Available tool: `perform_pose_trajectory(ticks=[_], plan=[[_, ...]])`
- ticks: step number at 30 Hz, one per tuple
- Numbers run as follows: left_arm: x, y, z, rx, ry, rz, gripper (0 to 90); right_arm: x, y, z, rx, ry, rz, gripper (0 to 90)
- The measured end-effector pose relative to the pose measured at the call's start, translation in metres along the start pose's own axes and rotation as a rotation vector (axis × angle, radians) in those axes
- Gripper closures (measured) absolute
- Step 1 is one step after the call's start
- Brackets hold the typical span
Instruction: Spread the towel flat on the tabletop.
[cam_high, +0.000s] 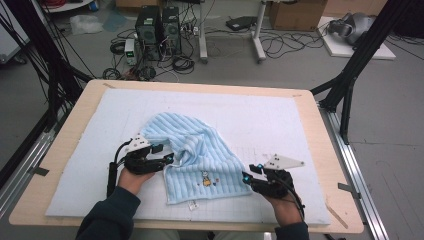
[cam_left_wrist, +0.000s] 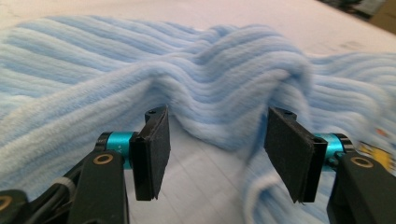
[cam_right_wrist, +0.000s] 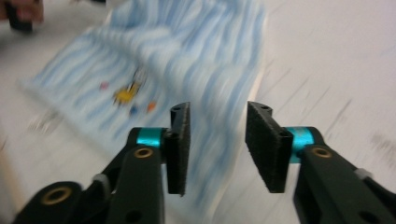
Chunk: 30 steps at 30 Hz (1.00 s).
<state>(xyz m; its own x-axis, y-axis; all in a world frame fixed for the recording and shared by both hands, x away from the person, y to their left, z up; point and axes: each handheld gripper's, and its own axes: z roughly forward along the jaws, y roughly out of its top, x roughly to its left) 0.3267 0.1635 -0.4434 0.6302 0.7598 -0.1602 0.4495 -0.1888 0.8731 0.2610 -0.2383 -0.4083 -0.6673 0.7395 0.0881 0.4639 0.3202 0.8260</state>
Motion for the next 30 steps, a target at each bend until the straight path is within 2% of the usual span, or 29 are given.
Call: perform_pose_trajectory(ticks=[2, 6, 8, 9, 10, 11, 12, 13, 15, 20, 23, 25, 28, 29, 30], plan=[[-0.001, 0.003, 0.012, 0.05, 0.007, 0.007, 42.1, -0.003, 0.011, 0.011, -0.005, -0.019, -0.001, 53.7], [-0.003, 0.009, 0.028, 0.087, 0.017, 0.007, 43.3, -0.007, 0.025, 0.049, 0.027, -0.056, 0.011, 53.4], [-0.004, 0.01, 0.035, 0.106, 0.04, 0.013, 44.6, -0.007, 0.027, 0.068, 0.091, -0.082, 0.016, 54.5], [-0.004, 0.011, 0.038, 0.143, 0.054, 0.02, 46.6, -0.007, 0.027, 0.077, 0.132, -0.102, 0.009, 56.4], [-0.004, 0.012, 0.04, 0.157, 0.06, 0.029, 49.1, -0.008, 0.025, 0.083, 0.166, -0.115, 0.007, 61.3], [-0.006, 0.012, 0.042, 0.16, 0.069, 0.06, 57.1, -0.008, 0.024, 0.086, 0.187, -0.124, -0.001, 68.3], [-0.008, 0.013, 0.041, 0.168, 0.049, 0.11, 71.8, -0.008, 0.022, 0.089, 0.202, -0.127, -0.006, 73.5], [-0.009, 0.013, 0.041, 0.169, 0.048, 0.141, 83.1, -0.008, 0.021, 0.088, 0.192, -0.115, -0.003, 80.5], [-0.007, 0.014, 0.038, 0.181, 0.052, 0.144, 84.9, -0.007, 0.019, 0.084, 0.199, -0.112, -0.022, 86.1], [0.013, 0.013, 0.017, 0.164, 0.093, 0.105, 85.3, -0.001, 0.009, 0.066, 0.226, -0.071, -0.05, 87.0], [0.028, 0.01, 0.001, 0.148, 0.121, 0.081, 85.3, 0.006, 0.0, 0.052, 0.239, -0.039, -0.049, 87.1], [0.038, 0.008, -0.009, 0.126, 0.138, 0.048, 85.3, 0.014, -0.003, 0.045, 0.248, -0.015, -0.069, 87.1], [0.046, 0.005, -0.015, 0.115, 0.141, 0.028, 83.5, 0.025, -0.002, 0.04, 0.248, 0.02, -0.099, 86.3], [0.047, 0.005, -0.016, 0.111, 0.146, 0.015, 78.9, 0.026, 0.0, 0.039, 0.239, 0.03, -0.104, 84.9], [0.047, 0.005, -0.018, 0.102, 0.149, -0.002, 70.5, 0.027, 0.003, 0.038, 0.226, 0.034, -0.104, 81.8]])
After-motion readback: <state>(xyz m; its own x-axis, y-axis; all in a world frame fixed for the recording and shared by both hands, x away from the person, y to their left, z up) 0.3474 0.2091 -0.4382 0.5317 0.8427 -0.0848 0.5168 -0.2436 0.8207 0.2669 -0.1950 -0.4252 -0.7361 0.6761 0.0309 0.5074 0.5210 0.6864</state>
